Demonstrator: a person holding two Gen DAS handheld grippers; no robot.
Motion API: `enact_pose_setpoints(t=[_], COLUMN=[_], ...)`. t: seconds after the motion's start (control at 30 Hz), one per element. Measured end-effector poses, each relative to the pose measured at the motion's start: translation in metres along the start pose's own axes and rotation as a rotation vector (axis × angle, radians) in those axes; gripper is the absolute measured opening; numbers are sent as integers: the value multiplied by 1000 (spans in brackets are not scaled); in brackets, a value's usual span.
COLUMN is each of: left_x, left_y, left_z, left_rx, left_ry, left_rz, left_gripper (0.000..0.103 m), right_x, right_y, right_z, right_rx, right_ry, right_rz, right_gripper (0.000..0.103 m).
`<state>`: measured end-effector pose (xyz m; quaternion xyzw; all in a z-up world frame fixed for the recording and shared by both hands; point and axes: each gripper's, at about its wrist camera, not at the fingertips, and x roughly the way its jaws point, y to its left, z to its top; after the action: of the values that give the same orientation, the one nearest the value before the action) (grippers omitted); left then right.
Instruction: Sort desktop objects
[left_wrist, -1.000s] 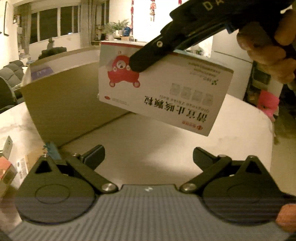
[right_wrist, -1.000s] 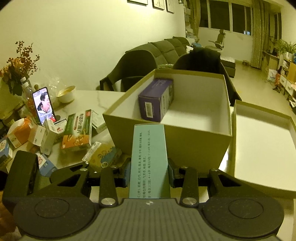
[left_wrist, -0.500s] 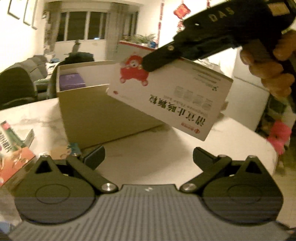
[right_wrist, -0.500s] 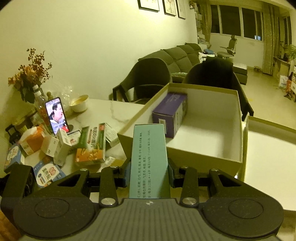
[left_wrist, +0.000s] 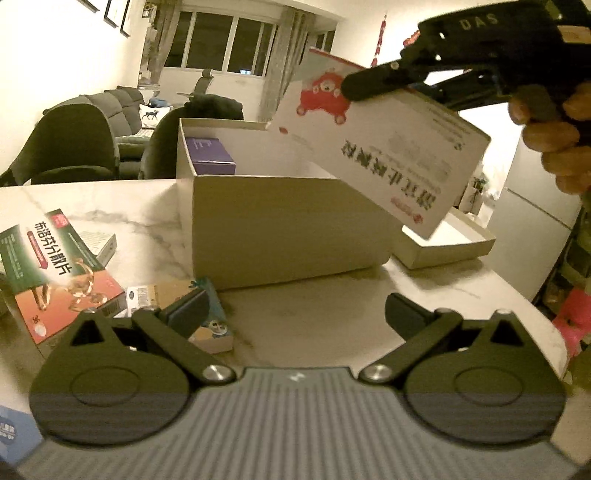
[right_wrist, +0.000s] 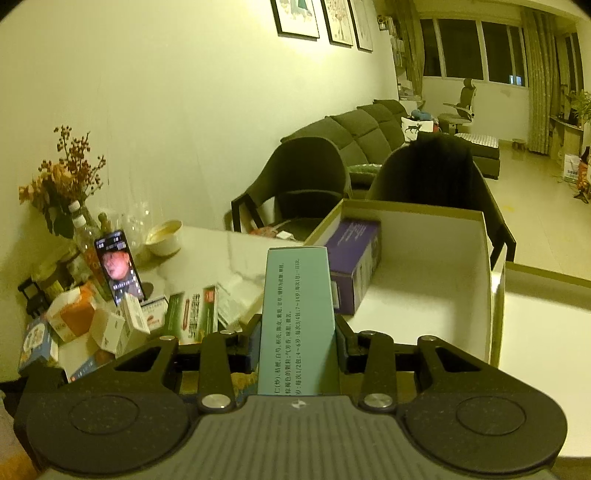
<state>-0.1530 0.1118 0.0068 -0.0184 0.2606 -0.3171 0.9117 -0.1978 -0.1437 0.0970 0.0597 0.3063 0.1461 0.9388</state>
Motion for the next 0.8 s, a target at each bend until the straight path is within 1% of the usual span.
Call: enact_pose_setpoints(t=[0.27, 0.43, 0.6, 0.8], left_x=[1, 5, 7, 13], left_y=[13, 19, 22, 26], left_z=[8, 12, 14, 18], left_rx=[-39, -50, -55, -53], left_ry=[-21, -27, -32, -35], left_rz=[18, 27, 24, 30], left_gripper=[103, 103, 103, 103], right_x=[12, 26, 46, 75], right_y=[-11, -22, -37, -56], right_z=[26, 41, 54, 65], right_rx=[36, 55, 85, 116], right_ry=[-28, -37, -28, 2], right_rz=[10, -5, -25, -60], right_gripper=[41, 41, 41, 41])
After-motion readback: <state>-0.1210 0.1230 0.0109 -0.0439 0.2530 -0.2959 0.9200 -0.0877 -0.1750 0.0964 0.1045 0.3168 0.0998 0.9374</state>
